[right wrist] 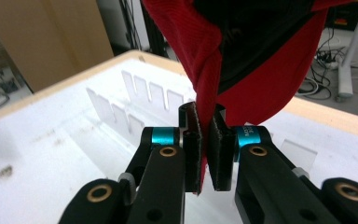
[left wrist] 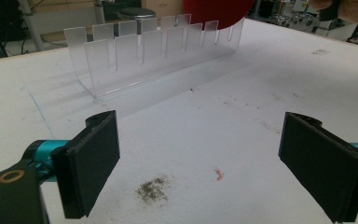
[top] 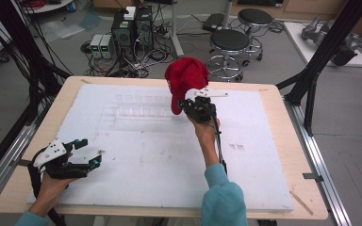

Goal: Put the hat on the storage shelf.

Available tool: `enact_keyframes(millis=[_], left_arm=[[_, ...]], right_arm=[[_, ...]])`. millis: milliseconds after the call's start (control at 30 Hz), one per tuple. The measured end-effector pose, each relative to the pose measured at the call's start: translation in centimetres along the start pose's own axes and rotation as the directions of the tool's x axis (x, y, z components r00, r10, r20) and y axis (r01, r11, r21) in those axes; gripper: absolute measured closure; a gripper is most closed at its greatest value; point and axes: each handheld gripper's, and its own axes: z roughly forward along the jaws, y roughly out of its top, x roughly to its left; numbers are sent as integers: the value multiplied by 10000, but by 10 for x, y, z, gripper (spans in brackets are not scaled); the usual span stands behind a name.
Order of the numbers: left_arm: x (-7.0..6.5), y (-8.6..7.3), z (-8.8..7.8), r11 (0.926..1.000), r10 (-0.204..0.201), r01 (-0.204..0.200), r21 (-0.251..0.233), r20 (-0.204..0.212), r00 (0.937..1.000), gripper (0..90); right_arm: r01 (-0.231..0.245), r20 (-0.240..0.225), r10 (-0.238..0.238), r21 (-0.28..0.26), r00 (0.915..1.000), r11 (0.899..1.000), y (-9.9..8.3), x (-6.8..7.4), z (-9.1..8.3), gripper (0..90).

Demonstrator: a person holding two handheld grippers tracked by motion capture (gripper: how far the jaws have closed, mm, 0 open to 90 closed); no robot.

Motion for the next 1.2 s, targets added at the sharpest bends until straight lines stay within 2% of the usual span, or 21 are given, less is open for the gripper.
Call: enact_keyframes(millis=[267, 367, 500, 667, 867, 900, 967, 1067, 1167, 1200], left_arm=[[0, -3, -1, 10000, -51, 51, 7, -15, 10000, 128], [-1, -5, -2, 10000, -47, 46, -62, -47, 10000, 128], [-1, -9, -1, 9998, -99, 96, -174, -179, 9998, 128], [-5, -11, 0, 9996, 41, -49, -294, -260, 9997, 128], [-5, -12, -1, 9990, 22, -39, -455, -386, 9993, 128], [-5, -12, -1, 9989, 33, -52, -468, -395, 9992, 128], [-6, -12, -1, 9989, 44, -63, -466, -407, 9992, 128], [-6, -13, -1, 9988, 62, -82, -485, -423, 9991, 128], [-6, -13, -2, 9985, 32, -56, -536, -451, 9990, 128], [-5, -13, -2, 9985, -19, -6, -554, -448, 9990, 128]], right_arm=[[-41, 22, 40, 439, 10000, 9990, -6, 0, 7, 858], [-97, 61, 94, 581, 9999, 9983, -6, 1, 7, 857], [57, 62, -62, 725, 10000, 9974, -11, 3, 5, 856], [-82, 127, 71, 907, 9999, 9958, -18, 3, 2, 855], [-84, 185, 66, 1006, 9998, 9949, -19, 4, 1, 842], [-22, 206, 0, 1075, 9998, 9942, -19, 4, 1, 824], [40, 428, -95, 1272, 9990, 9919, -20, 5, 2, 722], [203, 396, -263, 1439, 9989, 9894, -20, 7, 0, 667], [150, 429, -210, 1373, 9989, 9904, -18, 9, -3, 410], [45, 439, -107, 1404, 9990, 9901, -18, 9, -4, 374]])
